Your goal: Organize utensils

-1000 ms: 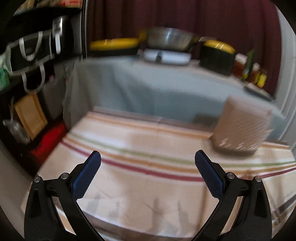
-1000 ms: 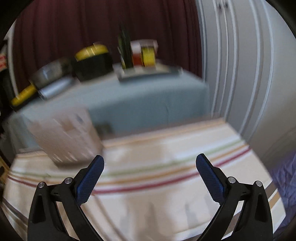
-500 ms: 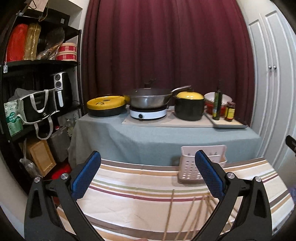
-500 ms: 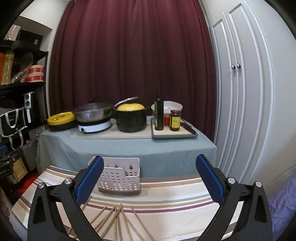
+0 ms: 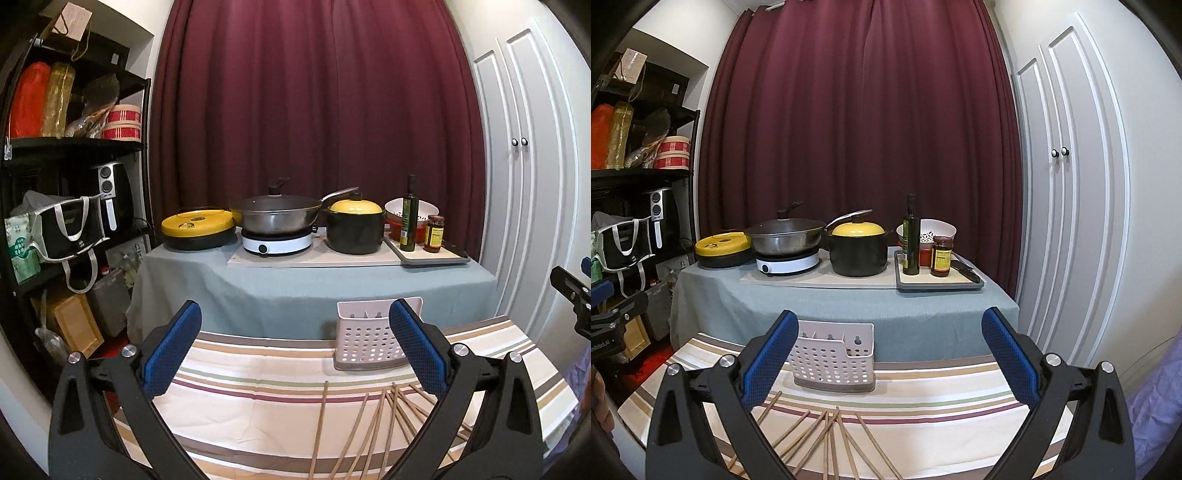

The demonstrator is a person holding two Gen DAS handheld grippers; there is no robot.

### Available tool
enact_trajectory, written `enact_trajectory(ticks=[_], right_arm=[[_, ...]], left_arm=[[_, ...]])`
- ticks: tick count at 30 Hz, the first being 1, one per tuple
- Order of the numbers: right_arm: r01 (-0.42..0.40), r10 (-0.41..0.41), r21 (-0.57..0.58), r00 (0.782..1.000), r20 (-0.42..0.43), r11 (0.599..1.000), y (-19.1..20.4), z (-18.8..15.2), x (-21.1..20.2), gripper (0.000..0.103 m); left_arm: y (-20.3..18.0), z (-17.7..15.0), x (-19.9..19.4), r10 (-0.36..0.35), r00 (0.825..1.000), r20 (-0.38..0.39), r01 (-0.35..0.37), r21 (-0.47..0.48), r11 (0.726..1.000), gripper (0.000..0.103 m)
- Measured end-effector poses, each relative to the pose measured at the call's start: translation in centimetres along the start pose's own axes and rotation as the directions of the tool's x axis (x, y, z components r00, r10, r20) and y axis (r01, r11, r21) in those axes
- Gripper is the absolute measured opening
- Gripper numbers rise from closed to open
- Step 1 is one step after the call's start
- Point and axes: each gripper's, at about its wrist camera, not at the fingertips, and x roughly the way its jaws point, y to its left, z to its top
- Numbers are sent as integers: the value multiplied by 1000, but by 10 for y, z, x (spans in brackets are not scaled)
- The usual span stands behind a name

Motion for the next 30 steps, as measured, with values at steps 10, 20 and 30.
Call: enact_trajectory(ticks=[10,20,30], right_arm=[[-9,9,-21,1000,-4,1000,6,-2,-5,97],[-19,19,-18,999,27,1000,8,3,-14,97],[-32,33,-23,999,42,999,12,5,-21,97]], left_arm=[[1,1,-5,-11,1000,4,11,4,1000,99],[6,1,-6,-53,999,-4,53,-31,998,99],[7,7,-19,-64,998,18,65,-25,998,99]])
